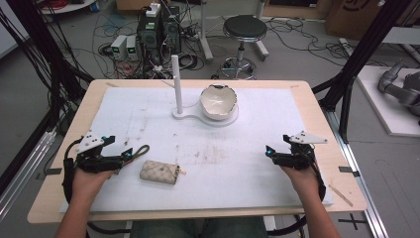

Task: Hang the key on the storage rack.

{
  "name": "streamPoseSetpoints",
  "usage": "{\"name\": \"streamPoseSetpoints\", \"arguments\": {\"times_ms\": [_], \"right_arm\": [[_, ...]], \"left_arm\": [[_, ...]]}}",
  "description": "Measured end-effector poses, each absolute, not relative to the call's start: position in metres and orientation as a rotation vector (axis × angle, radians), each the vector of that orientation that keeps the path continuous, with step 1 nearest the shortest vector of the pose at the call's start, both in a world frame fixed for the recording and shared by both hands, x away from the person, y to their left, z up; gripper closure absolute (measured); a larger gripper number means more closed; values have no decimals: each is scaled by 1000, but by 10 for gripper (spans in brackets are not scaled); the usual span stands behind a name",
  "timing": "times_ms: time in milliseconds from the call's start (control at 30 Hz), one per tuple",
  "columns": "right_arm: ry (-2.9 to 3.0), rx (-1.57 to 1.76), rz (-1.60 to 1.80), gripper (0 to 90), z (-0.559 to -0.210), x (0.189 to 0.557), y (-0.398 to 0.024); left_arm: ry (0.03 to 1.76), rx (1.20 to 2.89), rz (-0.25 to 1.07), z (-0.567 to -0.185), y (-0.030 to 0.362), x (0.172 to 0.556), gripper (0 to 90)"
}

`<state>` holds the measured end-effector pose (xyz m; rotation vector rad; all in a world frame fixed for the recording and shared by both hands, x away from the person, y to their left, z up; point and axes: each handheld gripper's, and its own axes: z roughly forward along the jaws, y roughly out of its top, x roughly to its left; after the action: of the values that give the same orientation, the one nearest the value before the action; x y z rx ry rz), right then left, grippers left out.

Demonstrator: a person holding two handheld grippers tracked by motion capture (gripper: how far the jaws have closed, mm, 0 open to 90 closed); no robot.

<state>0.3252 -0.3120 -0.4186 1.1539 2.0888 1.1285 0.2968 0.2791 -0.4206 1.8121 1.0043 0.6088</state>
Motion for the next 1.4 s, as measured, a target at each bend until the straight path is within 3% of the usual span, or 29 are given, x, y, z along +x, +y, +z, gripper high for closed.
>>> {"name": "streamPoseSetpoints", "arguments": {"times_ms": [1200,1400], "right_arm": [[2147,1128,1099,191,-423,331,-302],[2140,1129,1102,190,-423,327,-304]], "left_arm": [[1037,2013,466,-451,286,308,206],[970,2115,420,-455,282,314,390]]}}
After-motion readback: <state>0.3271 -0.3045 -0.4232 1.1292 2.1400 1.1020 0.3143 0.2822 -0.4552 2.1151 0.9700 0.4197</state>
